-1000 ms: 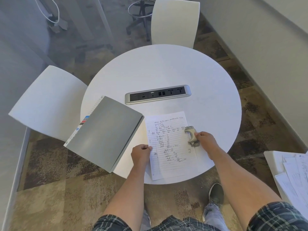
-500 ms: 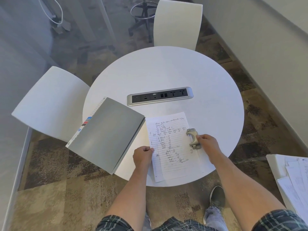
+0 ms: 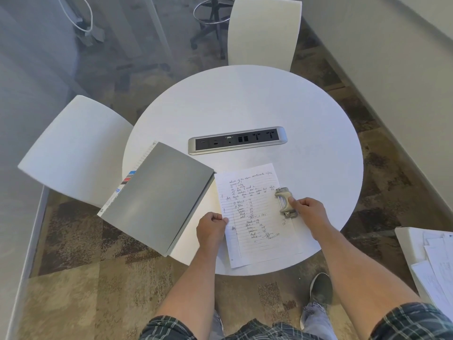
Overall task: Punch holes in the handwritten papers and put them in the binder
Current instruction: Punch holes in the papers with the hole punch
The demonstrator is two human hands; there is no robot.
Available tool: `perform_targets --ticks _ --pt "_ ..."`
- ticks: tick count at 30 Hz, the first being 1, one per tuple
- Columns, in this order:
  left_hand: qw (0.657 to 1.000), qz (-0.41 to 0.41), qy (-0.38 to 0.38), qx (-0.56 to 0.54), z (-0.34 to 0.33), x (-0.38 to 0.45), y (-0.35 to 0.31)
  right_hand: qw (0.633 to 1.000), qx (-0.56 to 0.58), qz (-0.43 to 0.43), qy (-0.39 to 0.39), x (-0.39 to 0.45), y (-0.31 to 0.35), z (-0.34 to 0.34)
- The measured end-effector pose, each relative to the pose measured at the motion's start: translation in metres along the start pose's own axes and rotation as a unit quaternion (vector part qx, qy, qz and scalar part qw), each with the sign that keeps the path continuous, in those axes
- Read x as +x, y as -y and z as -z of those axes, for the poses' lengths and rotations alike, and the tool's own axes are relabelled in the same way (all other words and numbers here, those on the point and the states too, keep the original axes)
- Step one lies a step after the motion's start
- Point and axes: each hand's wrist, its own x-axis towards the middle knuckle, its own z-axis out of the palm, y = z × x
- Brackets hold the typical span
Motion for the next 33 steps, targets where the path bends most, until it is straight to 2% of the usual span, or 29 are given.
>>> perform_targets --ticks 6,25,33 --pt "1.000 -0.004 -0.002 -0.004 -0.003 0.001 0.003 0.998 -0.056 0.000 -0.012 0.007 -0.003 0.000" --pt "1.000 -0.003 -0.007 -0.001 -0.005 0.003 0.004 0.994 -0.109 0.001 -0.005 0.019 -0.008 0.002" --pt "1.000 0.000 -0.001 0.007 -0.003 0.002 0.003 0.980 -0.191 -0.048 -0.039 0.034 -0.008 -0.004"
